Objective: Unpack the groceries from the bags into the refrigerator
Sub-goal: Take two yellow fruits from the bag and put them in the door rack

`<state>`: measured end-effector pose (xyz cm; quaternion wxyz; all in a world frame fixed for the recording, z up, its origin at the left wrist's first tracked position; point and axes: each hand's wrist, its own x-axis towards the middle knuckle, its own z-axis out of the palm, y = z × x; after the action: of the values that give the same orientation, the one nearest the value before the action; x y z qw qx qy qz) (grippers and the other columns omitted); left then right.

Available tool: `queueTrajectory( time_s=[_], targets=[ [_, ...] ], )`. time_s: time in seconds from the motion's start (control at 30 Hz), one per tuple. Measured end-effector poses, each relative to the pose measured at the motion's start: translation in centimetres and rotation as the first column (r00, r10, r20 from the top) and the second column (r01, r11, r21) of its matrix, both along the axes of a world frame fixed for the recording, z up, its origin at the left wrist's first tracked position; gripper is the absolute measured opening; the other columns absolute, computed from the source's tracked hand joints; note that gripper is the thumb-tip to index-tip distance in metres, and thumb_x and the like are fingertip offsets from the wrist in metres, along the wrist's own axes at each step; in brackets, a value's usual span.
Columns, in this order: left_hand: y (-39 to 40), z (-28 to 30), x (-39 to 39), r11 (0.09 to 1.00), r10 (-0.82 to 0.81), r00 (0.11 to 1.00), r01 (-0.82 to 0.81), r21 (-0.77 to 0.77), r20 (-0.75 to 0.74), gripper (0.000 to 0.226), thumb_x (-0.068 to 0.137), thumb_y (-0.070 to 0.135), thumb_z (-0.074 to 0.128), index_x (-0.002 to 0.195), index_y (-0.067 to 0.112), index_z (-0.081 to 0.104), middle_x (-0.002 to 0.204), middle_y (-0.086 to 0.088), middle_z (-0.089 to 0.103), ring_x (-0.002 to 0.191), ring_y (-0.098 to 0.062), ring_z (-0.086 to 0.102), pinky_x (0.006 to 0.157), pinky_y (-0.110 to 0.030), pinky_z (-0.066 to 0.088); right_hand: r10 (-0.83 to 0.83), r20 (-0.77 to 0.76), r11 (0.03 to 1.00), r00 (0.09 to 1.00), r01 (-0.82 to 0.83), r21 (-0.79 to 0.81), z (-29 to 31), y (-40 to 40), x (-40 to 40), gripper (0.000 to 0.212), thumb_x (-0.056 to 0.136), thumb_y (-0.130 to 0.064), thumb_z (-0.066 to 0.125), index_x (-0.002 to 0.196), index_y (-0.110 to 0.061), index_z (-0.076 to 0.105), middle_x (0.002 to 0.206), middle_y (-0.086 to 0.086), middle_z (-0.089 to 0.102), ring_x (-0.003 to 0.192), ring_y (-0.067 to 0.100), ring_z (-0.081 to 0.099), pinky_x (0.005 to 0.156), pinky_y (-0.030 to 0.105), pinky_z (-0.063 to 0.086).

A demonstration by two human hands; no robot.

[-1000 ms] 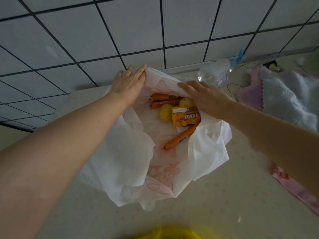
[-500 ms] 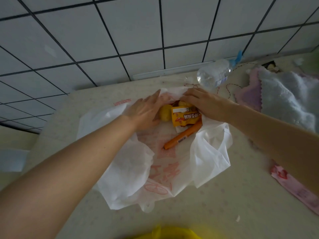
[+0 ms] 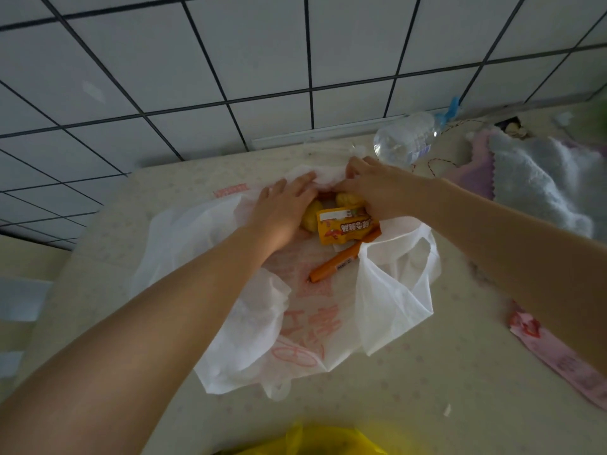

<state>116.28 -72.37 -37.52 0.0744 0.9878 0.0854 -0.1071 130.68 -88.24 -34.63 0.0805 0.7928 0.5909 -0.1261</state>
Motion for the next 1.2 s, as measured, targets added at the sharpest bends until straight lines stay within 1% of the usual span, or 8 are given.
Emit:
queueTrajectory(
  time_s=[0.23, 0.47, 0.6, 0.77, 0.93, 1.03, 1.13, 1.2],
  targets=[
    [-0.5, 0.5, -3.2, 1.0, -0.016, 0.999, 0.015, -0.024, -0.035, 0.075, 0.081, 0.046, 0.069, 0.145, 0.026, 0.035, 0.162, 0.007, 0.004, 0.147, -0.03, 0.012, 0.117, -0.046, 0.018, 0.048, 0.108, 0.997, 0.993, -0.041, -0.066, 1.2, 0.4, -2.7, 0.045, 0.093, -0.017, 0.055, 0.136, -0.02, 0.041, 0.129, 0.008, 0.041, 0.117, 0.025, 0.041, 0.086, 0.04, 0.05],
    [0.7, 0.7, -6.3, 0.998, -0.051, 0.999, 0.05, 0.033, 0.019, 0.095, 0.073, 0.031, 0.077, 0.151, 0.03, 0.022, 0.159, 0.008, 0.019, 0.142, -0.022, 0.026, 0.11, -0.039, 0.029, 0.076, 0.133, 0.992, 0.988, -0.061, -0.11, 0.8, 0.4, -2.4, 0.047, 0.095, -0.027, 0.048, 0.139, -0.039, 0.035, 0.133, 0.007, 0.038, 0.12, 0.029, 0.038, 0.083, 0.04, 0.048],
    [1.0, 0.8, -7.1, 0.999, -0.039, 0.998, 0.037, 0.025, 0.051, 0.075, 0.069, 0.024, 0.078, 0.137, 0.019, 0.046, 0.135, -0.002, 0.051, 0.126, -0.025, 0.045, 0.103, -0.034, 0.033, 0.027, 0.113, 0.998, 0.993, -0.021, -0.058, 0.5, 0.8, -2.3, 0.051, 0.09, -0.017, 0.054, 0.135, -0.037, 0.039, 0.129, 0.007, 0.038, 0.118, 0.028, 0.04, 0.082, 0.038, 0.046],
    [0.7, 1.6, -7.8, 0.981, 0.14, 0.986, -0.125, -0.149, 0.095, 0.055, 0.07, 0.023, 0.074, 0.121, 0.017, 0.055, 0.114, -0.006, 0.062, 0.11, -0.027, 0.053, 0.09, -0.032, 0.041, -0.098, -0.069, 0.971, 0.993, 0.11, 0.212, 0.2, -0.2, -2.6, 0.063, 0.07, -0.025, 0.078, 0.125, -0.03, 0.046, 0.121, 0.006, 0.052, 0.111, 0.034, 0.052, 0.094, 0.048, 0.046],
    [-1.4, 5.3, -10.0, 0.733, 0.499, 0.86, -0.352, -0.582, 0.108, 0.054, 0.069, 0.017, 0.076, 0.116, 0.021, 0.049, 0.104, 0.004, 0.058, 0.091, -0.015, 0.056, 0.074, -0.027, 0.047, -0.28, -0.391, 0.784, 0.877, 0.444, 0.435, 2.3, -2.6, -6.6, 0.058, 0.071, -0.022, 0.081, 0.12, -0.014, 0.052, 0.118, 0.005, 0.054, 0.102, 0.024, 0.052, 0.08, 0.026, 0.041],
    [-2.7, 8.3, -12.4, 0.535, 0.645, 0.76, -0.377, -0.756, 0.077, 0.063, 0.073, 0.012, 0.079, 0.125, 0.022, 0.045, 0.114, 0.006, 0.053, 0.098, -0.012, 0.055, 0.076, -0.019, 0.045, -0.317, -0.599, 0.673, 0.735, 0.619, 0.405, 5.1, -3.4, -10.7, 0.057, 0.073, -0.019, 0.079, 0.122, -0.016, 0.049, 0.109, -0.002, 0.053, 0.094, 0.017, 0.053, 0.073, 0.018, 0.044],
    [-4.4, 11.4, -15.6, 0.291, 0.742, 0.67, -0.344, -0.892, -0.016, 0.069, 0.073, 0.009, 0.08, 0.129, 0.029, 0.045, 0.12, 0.005, 0.054, 0.102, -0.009, 0.06, 0.074, -0.014, 0.051, -0.316, -0.74, 0.597, 0.594, 0.731, 0.332, 7.7, -3.5, -15.3, 0.059, 0.073, -0.017, 0.079, 0.123, -0.022, 0.049, 0.109, -0.006, 0.055, 0.098, 0.015, 0.057, 0.081, 0.029, 0.053],
    [-5.5, 12.9, -18.3, 0.13, 0.774, 0.626, -0.309, -0.942, -0.098, 0.07, 0.068, 0.012, 0.083, 0.124, 0.04, 0.051, 0.121, 0.004, 0.057, 0.105, -0.013, 0.063, 0.081, -0.023, 0.055, -0.272, -0.837, 0.549, 0.475, 0.791, 0.271, 9.5, -3.8, -18.7, 0.062, 0.073, -0.012, 0.08, 0.126, -0.023, 0.047, 0.107, -0.014, 0.051, 0.094, 0.003, 0.055, 0.075, 0.017, 0.052]
  ],
)
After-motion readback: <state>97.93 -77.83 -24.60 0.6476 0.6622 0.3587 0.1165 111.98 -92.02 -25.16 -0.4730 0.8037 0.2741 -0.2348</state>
